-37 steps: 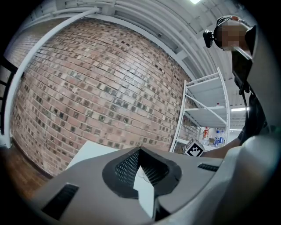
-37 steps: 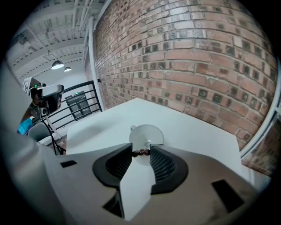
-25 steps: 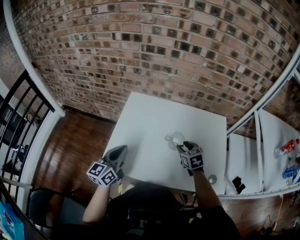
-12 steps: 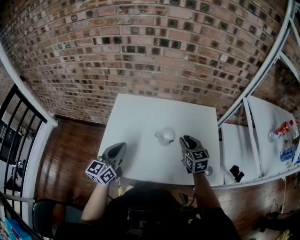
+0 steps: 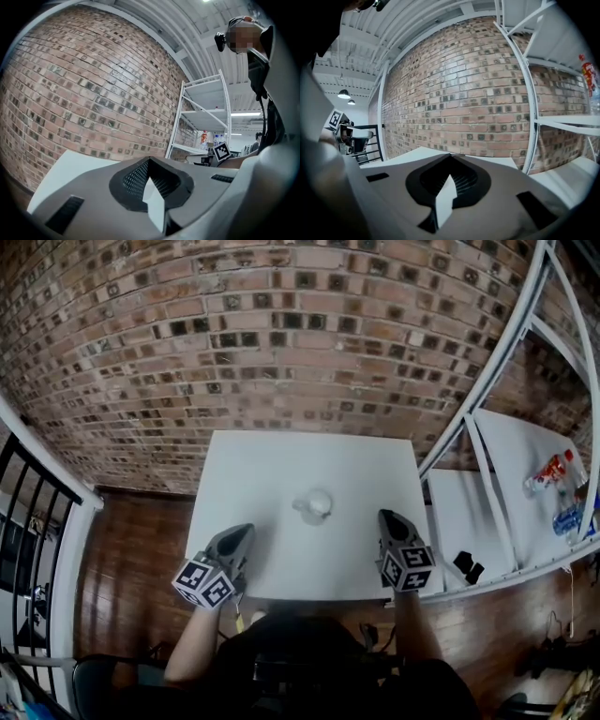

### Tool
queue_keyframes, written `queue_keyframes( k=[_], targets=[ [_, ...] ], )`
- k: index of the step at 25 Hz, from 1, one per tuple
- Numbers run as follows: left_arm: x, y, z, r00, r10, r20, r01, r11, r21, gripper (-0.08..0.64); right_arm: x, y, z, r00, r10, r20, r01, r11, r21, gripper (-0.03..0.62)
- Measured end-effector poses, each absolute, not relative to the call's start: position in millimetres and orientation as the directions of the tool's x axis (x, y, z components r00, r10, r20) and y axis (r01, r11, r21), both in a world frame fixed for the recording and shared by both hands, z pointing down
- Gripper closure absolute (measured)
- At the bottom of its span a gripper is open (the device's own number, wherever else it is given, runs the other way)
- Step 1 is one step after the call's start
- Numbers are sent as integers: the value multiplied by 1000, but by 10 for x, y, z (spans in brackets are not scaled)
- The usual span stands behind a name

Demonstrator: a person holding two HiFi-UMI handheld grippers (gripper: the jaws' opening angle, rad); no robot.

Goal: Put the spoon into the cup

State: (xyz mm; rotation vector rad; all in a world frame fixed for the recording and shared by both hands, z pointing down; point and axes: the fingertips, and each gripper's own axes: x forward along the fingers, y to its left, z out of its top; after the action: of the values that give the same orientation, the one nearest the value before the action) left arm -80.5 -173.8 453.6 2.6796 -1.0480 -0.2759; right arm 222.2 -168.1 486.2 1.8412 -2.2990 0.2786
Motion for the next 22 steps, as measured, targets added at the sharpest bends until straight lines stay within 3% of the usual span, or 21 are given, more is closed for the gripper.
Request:
queue_keyframes(
  k=[6,22],
  targets=[
    [-829,-1710,4518,717,-690,-97,-641,-707,299,557,2373,-1465,4803,-182,-956,228,-983,181,-24,589],
    [-1081,-1647,4641,683,-727,-73,-676,-667,311,557,2231,-1211,5204,-203,-930,306,-979,187,-82,591]
  ],
)
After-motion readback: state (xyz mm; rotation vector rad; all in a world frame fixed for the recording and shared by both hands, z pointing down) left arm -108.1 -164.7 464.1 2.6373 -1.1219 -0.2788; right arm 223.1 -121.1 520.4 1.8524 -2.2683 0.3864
